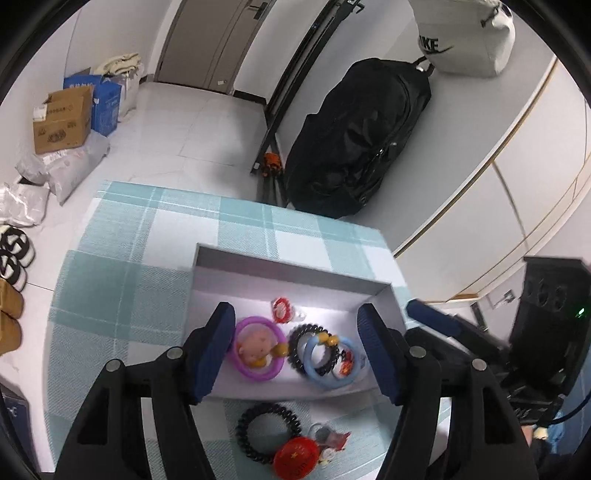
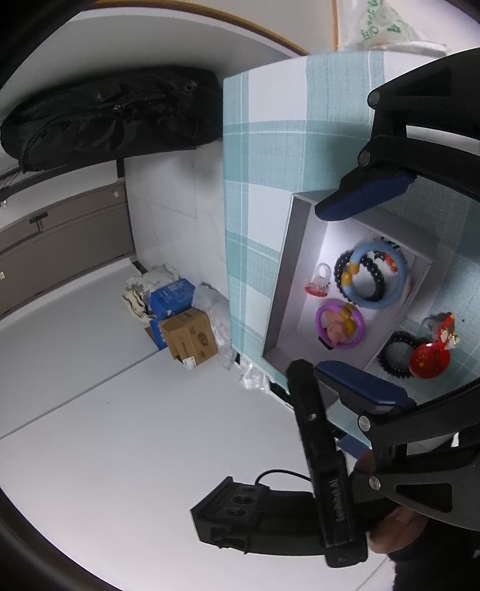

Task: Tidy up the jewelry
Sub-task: 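Open both tools inside the box and withdraw them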

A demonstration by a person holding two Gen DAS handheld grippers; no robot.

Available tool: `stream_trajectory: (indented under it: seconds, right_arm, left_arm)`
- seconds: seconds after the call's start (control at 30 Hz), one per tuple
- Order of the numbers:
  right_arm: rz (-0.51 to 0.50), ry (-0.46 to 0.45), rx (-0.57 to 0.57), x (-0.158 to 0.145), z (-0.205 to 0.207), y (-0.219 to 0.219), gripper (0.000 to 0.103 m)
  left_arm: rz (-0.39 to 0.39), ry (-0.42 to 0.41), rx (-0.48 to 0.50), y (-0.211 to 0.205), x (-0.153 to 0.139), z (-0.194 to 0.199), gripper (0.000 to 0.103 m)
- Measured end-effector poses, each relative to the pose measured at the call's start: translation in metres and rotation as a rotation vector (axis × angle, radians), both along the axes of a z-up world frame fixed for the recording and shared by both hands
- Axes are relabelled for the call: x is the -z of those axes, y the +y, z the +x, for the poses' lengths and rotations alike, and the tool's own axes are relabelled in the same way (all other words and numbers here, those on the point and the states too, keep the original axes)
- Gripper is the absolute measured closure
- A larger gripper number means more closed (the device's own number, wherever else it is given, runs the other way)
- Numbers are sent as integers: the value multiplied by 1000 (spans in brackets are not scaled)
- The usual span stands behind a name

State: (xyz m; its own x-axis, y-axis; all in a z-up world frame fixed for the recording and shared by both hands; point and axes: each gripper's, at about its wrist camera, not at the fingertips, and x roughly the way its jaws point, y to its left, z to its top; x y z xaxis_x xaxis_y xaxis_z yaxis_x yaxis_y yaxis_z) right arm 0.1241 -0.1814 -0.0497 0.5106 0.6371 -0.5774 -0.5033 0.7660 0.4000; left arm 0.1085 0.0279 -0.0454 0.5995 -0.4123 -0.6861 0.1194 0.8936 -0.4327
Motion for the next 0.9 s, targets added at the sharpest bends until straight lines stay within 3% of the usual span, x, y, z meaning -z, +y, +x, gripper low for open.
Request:
stream_trajectory:
  seconds: [0.33,0.67,0.9]
  right_arm:
    - [-3,-39,31,-7,-17,-4,20]
    - [-22,-63,49,-6,-37,-4,9]
    - [-36,-61,69,-5,-51,-8,4]
  left_arm:
    - [123,-36,-55,-1,-3,-24,39]
    - [161,-51,-46,2,-4,-53,39]
    - [188,-14,-9,-5,6,-70,38]
